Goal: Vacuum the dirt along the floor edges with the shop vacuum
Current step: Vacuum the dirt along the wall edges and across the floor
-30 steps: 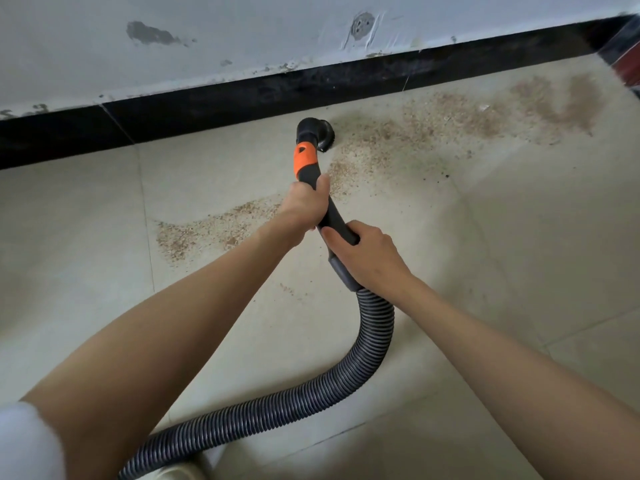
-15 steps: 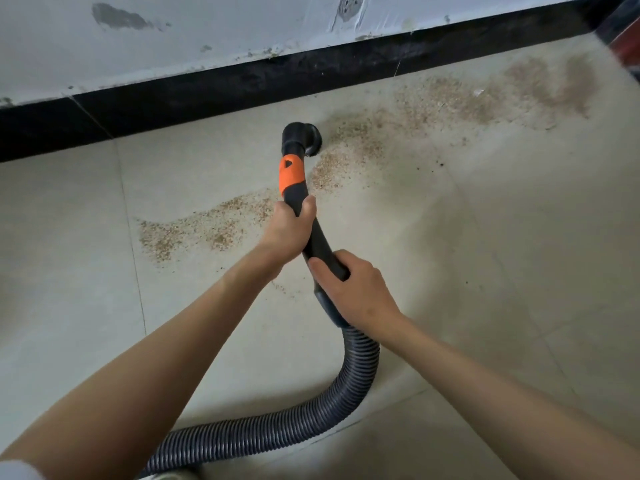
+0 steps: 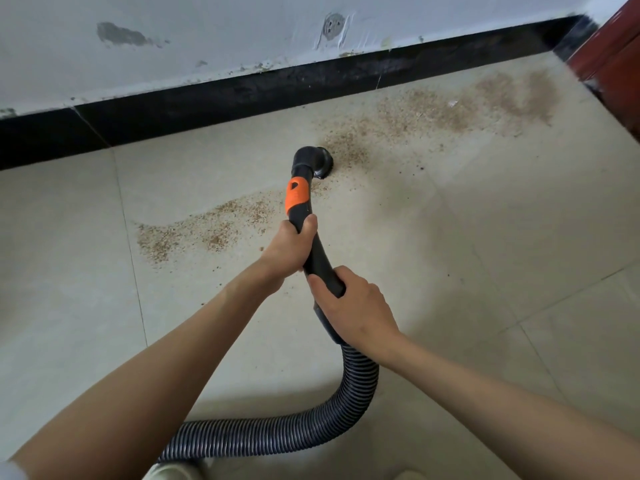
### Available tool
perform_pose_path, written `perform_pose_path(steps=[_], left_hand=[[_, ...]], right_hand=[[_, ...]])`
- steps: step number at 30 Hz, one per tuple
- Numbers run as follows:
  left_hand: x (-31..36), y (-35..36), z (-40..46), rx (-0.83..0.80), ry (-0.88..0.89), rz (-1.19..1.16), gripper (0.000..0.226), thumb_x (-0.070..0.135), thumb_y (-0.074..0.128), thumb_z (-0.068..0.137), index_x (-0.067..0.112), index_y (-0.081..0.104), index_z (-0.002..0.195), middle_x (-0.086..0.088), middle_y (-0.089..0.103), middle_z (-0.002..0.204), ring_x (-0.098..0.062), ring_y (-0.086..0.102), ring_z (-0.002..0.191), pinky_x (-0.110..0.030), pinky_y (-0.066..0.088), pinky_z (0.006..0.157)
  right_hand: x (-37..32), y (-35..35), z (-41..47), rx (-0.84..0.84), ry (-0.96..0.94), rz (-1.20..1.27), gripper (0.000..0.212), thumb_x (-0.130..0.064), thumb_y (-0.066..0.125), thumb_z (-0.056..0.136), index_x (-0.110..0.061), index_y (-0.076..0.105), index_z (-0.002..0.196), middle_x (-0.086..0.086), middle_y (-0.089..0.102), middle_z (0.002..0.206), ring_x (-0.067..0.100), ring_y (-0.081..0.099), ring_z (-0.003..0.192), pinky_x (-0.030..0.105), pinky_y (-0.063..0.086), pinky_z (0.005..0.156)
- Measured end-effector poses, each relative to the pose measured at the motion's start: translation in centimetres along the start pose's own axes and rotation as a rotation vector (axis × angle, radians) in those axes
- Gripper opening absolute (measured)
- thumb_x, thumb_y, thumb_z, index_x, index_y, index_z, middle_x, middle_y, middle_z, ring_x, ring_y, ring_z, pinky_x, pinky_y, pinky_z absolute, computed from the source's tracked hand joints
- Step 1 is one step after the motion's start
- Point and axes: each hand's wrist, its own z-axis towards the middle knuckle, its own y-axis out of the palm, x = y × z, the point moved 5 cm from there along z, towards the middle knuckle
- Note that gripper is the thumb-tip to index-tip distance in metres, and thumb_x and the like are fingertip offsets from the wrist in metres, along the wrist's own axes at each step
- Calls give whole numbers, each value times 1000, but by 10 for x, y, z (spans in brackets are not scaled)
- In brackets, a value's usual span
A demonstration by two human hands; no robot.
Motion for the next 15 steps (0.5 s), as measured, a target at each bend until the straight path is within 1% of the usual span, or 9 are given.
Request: perform_pose_path(steps=[4,7,9,12,15], left_hand=[[25,-2,20,61,5,40,41,38,36,99,1,46,111,-4,49,77,-14,47,63,-25,35,50],[37,-12,32,108,-4,48,35,36,35,100,3,43,105,-6,49,77,-17,46,60,-27,36,49],[38,-17,35,122,-8,49,34,36,35,100,3,43,104,-7,49,77,-18,46,60,-27,37,50],[31,-15,30,107,-1,27,34,36,35,100,3,43,104,-6,48,75,-18,47,61,-26,38,50],[13,-6,12,70,12,24,37,36,36,100,1,45,105,-5,48,74,-17,46,60,-26,37,50]], right_hand=[[-10,-14,28,-25,-34,56,37,-52,50,91,-19,50,75,1,62,74,23,62,73,35,47,67],[-21,-17,48,-48,-71,63,37,-49,51,91,-15,51,77,1,60,74,24,60,73,33,44,64],[-24,-15,54,-51,-83,64,38,-49,51,92,-15,50,76,1,59,73,24,59,73,33,44,65],[-20,-11,46,-52,-71,34,37,-52,48,92,-19,48,75,0,60,74,24,61,74,34,46,66],[-5,-4,22,-57,-48,-14,36,-55,46,91,-21,50,79,0,64,76,22,62,72,35,49,67]])
